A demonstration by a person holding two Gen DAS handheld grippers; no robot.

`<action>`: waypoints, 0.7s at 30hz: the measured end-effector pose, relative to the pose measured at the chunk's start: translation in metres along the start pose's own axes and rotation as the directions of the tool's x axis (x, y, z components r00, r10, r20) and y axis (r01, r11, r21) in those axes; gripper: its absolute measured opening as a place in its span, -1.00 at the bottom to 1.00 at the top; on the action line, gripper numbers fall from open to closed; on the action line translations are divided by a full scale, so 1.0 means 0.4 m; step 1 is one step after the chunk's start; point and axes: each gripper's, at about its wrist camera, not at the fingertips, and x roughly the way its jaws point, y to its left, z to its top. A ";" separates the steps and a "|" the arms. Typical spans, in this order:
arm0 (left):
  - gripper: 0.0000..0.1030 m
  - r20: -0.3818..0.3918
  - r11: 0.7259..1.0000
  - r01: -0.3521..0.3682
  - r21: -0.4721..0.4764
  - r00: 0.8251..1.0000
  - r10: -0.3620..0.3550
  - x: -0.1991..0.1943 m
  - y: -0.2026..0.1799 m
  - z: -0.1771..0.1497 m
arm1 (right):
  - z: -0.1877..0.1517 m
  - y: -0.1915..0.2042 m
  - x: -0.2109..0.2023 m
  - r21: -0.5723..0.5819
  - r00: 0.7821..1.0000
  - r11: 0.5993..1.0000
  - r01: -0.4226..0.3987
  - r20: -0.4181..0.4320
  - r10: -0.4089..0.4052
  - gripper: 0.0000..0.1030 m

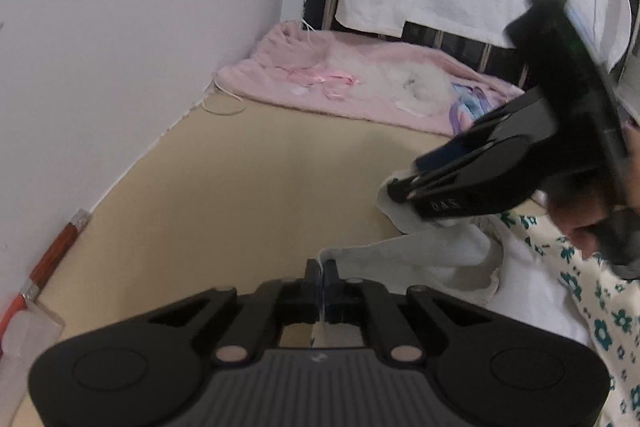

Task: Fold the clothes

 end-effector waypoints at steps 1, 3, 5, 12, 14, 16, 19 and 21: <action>-0.99 -0.002 1.000 -0.004 -0.018 1.000 0.004 0.001 0.008 -0.001 | -0.003 -0.011 0.011 0.017 1.000 1.000 -0.008 -0.006 0.008 -0.96; -0.99 -0.008 0.999 -0.020 -0.047 1.000 0.020 0.008 0.023 -0.003 | -0.009 -0.047 -0.024 0.121 0.998 0.993 0.012 0.065 -0.020 -0.97; -0.99 -0.008 0.997 -0.041 -0.071 0.999 0.040 0.008 0.036 -0.008 | -0.026 -0.109 -0.108 0.275 0.980 0.961 -0.009 0.192 -0.045 -0.97; -0.62 0.049 0.998 0.012 -0.066 0.999 -0.009 -0.084 0.022 0.034 | -0.163 -0.217 -0.342 0.424 0.913 0.888 -0.178 0.407 -0.012 -0.97; 0.24 0.096 0.995 0.096 0.000 0.991 -0.096 -0.113 -0.016 0.074 | -0.193 -0.206 -0.398 0.408 0.898 0.896 -0.177 0.440 -0.023 -0.97; 0.47 0.102 0.981 0.165 0.097 0.979 -0.175 -0.091 -0.066 0.112 | -0.220 -0.194 -0.455 0.391 0.880 0.905 -0.169 0.473 -0.040 -0.97; 0.46 0.038 0.942 0.228 0.248 0.969 -0.244 -0.016 -0.152 0.147 | -0.262 -0.178 -0.536 0.384 0.856 0.909 -0.160 0.512 -0.065 -0.96; 0.44 -0.054 0.914 0.225 0.338 0.974 -0.220 0.066 -0.199 0.133 | -0.290 -0.180 -0.569 0.394 0.852 0.906 -0.152 0.517 -0.082 -0.96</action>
